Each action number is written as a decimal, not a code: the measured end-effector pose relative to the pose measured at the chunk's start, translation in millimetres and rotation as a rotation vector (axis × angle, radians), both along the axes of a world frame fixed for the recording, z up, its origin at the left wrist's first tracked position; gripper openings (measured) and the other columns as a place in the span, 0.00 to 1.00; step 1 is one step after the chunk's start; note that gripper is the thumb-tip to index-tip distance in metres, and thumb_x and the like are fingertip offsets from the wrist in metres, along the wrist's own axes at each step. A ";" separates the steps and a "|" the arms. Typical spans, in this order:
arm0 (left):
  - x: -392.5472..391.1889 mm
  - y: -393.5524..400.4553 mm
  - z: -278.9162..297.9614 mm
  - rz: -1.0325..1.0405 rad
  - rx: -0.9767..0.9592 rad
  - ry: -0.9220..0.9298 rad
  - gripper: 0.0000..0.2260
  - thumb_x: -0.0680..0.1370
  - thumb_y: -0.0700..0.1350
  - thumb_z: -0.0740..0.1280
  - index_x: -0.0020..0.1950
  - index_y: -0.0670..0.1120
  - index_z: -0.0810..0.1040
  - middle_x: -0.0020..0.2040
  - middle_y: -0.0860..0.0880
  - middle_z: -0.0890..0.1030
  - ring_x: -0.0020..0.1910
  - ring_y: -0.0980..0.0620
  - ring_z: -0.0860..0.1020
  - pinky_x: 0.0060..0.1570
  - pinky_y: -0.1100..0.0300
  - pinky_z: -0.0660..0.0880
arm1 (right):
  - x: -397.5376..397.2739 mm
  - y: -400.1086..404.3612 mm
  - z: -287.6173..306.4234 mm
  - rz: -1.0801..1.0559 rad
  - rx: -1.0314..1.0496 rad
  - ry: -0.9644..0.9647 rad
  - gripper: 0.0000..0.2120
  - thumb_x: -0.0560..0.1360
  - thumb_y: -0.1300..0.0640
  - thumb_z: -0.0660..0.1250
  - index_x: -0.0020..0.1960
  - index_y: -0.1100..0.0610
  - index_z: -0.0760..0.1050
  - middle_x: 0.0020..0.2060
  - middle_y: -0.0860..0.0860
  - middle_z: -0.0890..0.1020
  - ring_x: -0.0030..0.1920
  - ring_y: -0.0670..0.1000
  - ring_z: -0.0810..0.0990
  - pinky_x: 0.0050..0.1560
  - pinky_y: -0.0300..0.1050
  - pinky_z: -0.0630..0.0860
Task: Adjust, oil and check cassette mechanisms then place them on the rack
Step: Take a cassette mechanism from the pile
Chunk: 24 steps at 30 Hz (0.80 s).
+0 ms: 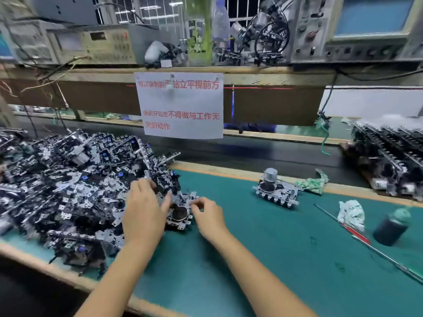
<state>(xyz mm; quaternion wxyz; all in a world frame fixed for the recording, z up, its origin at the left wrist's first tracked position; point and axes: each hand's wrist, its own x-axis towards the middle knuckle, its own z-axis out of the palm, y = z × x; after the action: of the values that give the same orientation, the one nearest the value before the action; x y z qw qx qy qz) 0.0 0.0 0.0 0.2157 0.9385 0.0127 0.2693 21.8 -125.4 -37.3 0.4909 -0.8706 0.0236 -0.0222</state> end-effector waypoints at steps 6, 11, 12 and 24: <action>37.6 14.6 13.0 0.180 0.017 0.244 0.21 0.79 0.59 0.59 0.48 0.39 0.70 0.47 0.40 0.77 0.45 0.39 0.75 0.39 0.53 0.67 | 58.4 30.0 24.7 -0.017 0.014 0.115 0.22 0.78 0.66 0.54 0.71 0.60 0.65 0.68 0.57 0.71 0.68 0.57 0.68 0.64 0.46 0.65; 43.1 19.9 9.7 0.119 -0.136 0.187 0.17 0.81 0.53 0.60 0.54 0.40 0.77 0.40 0.45 0.79 0.40 0.44 0.76 0.40 0.56 0.68 | 70.3 29.1 25.5 0.102 -0.056 0.223 0.22 0.76 0.67 0.54 0.69 0.60 0.69 0.67 0.58 0.73 0.62 0.58 0.74 0.58 0.46 0.72; 41.9 20.4 11.5 0.103 -0.175 0.186 0.17 0.80 0.52 0.61 0.54 0.39 0.78 0.35 0.47 0.78 0.37 0.47 0.76 0.39 0.57 0.68 | 69.3 28.1 26.8 0.118 -0.028 0.222 0.22 0.76 0.68 0.54 0.68 0.60 0.70 0.66 0.59 0.74 0.54 0.57 0.76 0.50 0.44 0.74; -11.9 5.4 38.0 -0.153 -0.517 0.296 0.10 0.73 0.45 0.73 0.35 0.45 0.75 0.23 0.50 0.78 0.22 0.51 0.80 0.20 0.70 0.70 | -5.3 -40.2 49.9 0.061 0.460 0.119 0.13 0.78 0.65 0.57 0.47 0.50 0.77 0.38 0.44 0.78 0.35 0.42 0.73 0.44 0.37 0.72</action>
<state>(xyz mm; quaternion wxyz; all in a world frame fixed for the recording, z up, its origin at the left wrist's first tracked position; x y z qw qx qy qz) -11.9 5.4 38.0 0.4627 0.8799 0.0412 0.1005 16.5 -165.6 12.6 0.6744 -0.7360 0.0306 0.0502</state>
